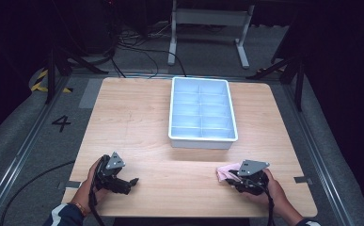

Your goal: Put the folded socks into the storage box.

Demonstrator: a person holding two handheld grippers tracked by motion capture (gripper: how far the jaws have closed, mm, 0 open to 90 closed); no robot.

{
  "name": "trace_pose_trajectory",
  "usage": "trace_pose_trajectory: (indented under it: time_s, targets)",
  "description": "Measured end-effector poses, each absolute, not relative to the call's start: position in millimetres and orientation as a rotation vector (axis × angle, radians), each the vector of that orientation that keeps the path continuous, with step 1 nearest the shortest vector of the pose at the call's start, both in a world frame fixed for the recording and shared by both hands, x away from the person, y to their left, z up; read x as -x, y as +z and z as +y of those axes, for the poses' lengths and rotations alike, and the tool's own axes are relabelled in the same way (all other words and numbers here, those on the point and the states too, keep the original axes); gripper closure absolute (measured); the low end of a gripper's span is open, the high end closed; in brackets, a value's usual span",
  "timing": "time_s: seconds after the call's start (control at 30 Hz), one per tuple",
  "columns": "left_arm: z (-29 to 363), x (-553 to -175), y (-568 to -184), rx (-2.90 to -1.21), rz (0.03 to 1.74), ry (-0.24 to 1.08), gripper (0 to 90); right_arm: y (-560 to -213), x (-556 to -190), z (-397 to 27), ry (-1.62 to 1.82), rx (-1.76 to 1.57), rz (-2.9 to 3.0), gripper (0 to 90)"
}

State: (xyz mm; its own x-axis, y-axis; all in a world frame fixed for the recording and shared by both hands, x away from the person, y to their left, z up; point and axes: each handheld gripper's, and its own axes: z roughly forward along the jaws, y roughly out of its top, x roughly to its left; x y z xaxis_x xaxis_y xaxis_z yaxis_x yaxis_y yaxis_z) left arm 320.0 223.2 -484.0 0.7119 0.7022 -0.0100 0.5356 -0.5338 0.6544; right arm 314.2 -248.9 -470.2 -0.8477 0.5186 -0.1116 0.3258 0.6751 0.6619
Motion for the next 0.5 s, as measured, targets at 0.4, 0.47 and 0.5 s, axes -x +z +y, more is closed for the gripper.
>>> trace_pose_trajectory:
  time_s: [0.4, 0.47, 0.5]
  targets:
    - [223.0, -320.0, -484.1, -2.268, 0.938, 0.335, 0.0, -469.2, -313.6, -250.9, 0.937, -0.628, 2.596, 72.1]
    - [223.0, -320.0, -484.1, -2.268, 0.938, 0.335, 0.0, -468.9, -313.1, -251.8, 0.945, -0.622, 2.598, 72.4]
    - [223.0, -320.0, -484.1, -2.269, 0.938, 0.335, 0.0, -468.7, -312.7, -252.1, 0.946, -0.625, 2.598, 72.4]
